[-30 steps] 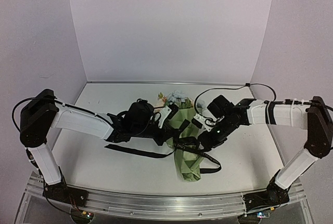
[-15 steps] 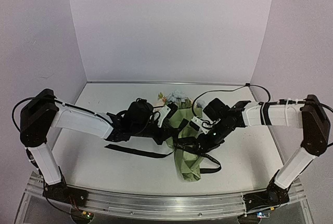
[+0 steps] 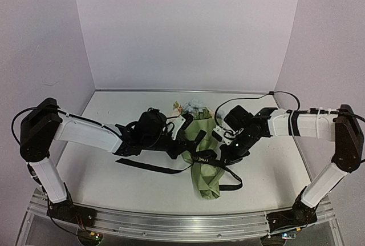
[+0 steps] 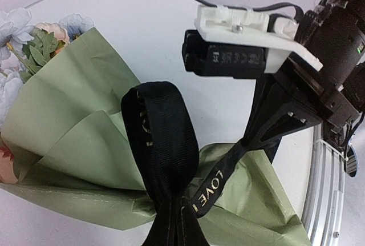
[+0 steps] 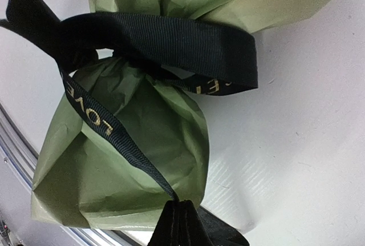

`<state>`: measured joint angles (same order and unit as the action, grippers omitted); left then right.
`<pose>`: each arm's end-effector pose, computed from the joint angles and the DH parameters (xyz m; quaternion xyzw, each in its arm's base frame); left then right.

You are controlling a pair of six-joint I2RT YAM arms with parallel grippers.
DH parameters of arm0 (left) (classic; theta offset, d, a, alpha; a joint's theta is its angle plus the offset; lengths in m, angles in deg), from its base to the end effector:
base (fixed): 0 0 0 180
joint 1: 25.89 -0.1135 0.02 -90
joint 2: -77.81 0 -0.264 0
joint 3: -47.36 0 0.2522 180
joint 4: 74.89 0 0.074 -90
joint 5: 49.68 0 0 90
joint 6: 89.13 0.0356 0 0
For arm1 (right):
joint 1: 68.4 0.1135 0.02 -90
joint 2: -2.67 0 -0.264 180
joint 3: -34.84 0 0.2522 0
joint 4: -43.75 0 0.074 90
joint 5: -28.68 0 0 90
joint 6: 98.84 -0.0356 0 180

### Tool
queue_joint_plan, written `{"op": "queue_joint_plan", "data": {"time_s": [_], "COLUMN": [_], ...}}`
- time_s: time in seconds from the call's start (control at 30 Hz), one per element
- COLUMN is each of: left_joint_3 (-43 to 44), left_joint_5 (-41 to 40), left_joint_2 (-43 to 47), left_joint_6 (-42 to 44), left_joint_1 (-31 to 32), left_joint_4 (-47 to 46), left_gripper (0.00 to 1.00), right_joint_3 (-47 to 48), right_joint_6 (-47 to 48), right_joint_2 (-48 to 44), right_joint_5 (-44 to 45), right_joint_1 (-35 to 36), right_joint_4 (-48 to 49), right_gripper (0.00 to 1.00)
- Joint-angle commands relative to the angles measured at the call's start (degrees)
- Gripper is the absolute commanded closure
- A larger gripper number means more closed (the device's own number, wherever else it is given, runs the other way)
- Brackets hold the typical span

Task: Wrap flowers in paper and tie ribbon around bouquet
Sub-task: Cross the half-tied ribbon over the folded bouquet.

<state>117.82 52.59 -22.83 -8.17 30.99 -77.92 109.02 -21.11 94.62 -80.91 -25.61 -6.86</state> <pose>0.2032 -0.3254 0.1965 0.3949 0.7530 -0.3586 0.3853 0.2185 0.2185 0.2004 -0.2855 0.9254 0.2336 0.0867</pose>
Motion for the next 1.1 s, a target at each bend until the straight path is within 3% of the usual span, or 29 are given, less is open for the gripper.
{"op": "queue_joint_plan", "data": {"time_s": [0.0, 0.47, 0.73, 0.9, 1.07], "left_joint_3": [-0.73, -1.45, -1.48, -2.02, -3.59], "left_joint_5": [1.81, 3.59, 3.03, 3.91, 6.58], "left_joint_2": [3.11, 4.22, 4.26, 4.79, 6.32], "left_joint_6": [-0.19, -0.71, -1.02, -1.01, 0.10], "left_joint_1": [-0.41, -0.36, -0.32, -0.36, 0.41], "left_joint_4": [-2.52, -3.25, -2.92, -4.30, -7.31], "left_gripper": [1.00, 1.00, 1.00, 1.00, 1.00], "right_joint_3": [5.66, 21.81, 24.39, 21.60, 12.11], "right_joint_6": [-0.05, 9.87, 14.25, 0.82, -14.78], "right_joint_2": [-1.15, 7.95, 7.65, 7.07, 5.92], "right_joint_5": [3.79, 8.61, 5.75, -5.56, -9.58], "right_joint_1": [-1.66, -4.10, -4.11, -4.08, -3.94], "right_joint_4": [-4.96, -16.68, -18.33, -16.63, -3.16], "right_gripper": [1.00, 1.00, 1.00, 1.00, 1.00]}}
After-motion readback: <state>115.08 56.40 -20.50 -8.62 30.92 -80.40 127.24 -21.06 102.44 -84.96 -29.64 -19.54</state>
